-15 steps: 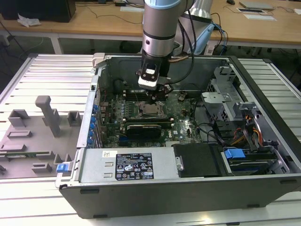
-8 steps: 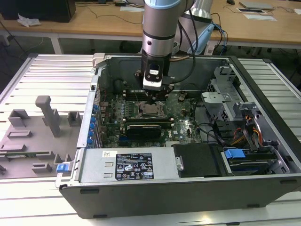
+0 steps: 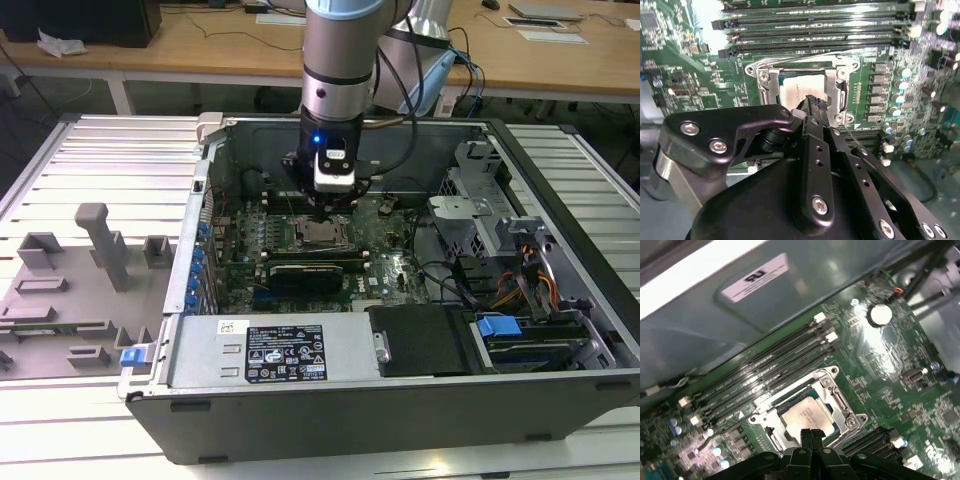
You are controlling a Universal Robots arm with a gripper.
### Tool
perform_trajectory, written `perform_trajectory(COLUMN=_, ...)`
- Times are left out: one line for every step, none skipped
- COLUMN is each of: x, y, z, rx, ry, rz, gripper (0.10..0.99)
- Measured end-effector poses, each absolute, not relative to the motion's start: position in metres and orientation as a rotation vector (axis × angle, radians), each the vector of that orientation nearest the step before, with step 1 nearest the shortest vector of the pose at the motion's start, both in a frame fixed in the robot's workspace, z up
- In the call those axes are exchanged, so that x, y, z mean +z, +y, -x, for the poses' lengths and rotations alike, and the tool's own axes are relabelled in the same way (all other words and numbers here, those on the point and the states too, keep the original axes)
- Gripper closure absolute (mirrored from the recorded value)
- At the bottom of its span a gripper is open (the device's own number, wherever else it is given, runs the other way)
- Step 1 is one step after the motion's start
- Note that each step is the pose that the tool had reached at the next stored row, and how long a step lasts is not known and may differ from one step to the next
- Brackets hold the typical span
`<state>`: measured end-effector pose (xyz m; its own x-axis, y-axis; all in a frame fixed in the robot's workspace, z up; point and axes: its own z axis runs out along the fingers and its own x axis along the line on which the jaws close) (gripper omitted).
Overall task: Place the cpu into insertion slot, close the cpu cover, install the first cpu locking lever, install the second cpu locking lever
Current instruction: 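Close the cpu cover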
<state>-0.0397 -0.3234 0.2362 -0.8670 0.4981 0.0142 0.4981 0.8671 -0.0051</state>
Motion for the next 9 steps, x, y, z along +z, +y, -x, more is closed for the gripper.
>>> perform_trajectory(x=0.2361, y=-0.3234, z=0.0397, rx=0.002, ry=-3.028, rz=0.778, gripper=0.98)
perform_trajectory(x=0.2358, y=-0.3234, z=0.0397, rx=0.003, ry=-3.039, rz=0.733, gripper=0.98)
perform_trajectory(x=0.2358, y=-0.3234, z=0.0397, rx=0.003, ry=-3.045, rz=0.708, gripper=0.98)
perform_trajectory(x=0.2357, y=-0.3234, z=0.0397, rx=0.003, ry=-3.052, rz=0.679, gripper=0.98)
perform_trajectory(x=0.2356, y=-0.3234, z=0.0397, rx=0.003, ry=-3.059, rz=0.648, gripper=0.98)
perform_trajectory(x=0.2355, y=-0.3234, z=0.0397, rx=0.004, ry=-3.064, rz=0.622, gripper=0.98)
perform_trajectory(x=0.2354, y=-0.3234, z=0.0397, rx=0.004, ry=-3.071, rz=0.589, gripper=0.98)
perform_trajectory(x=0.2353, y=-0.3234, z=0.0398, rx=0.004, ry=-3.077, rz=0.564, gripper=0.98)
perform_trajectory(x=0.2353, y=-0.3234, z=0.0398, rx=0.003, ry=-3.085, rz=0.528, gripper=0.98)
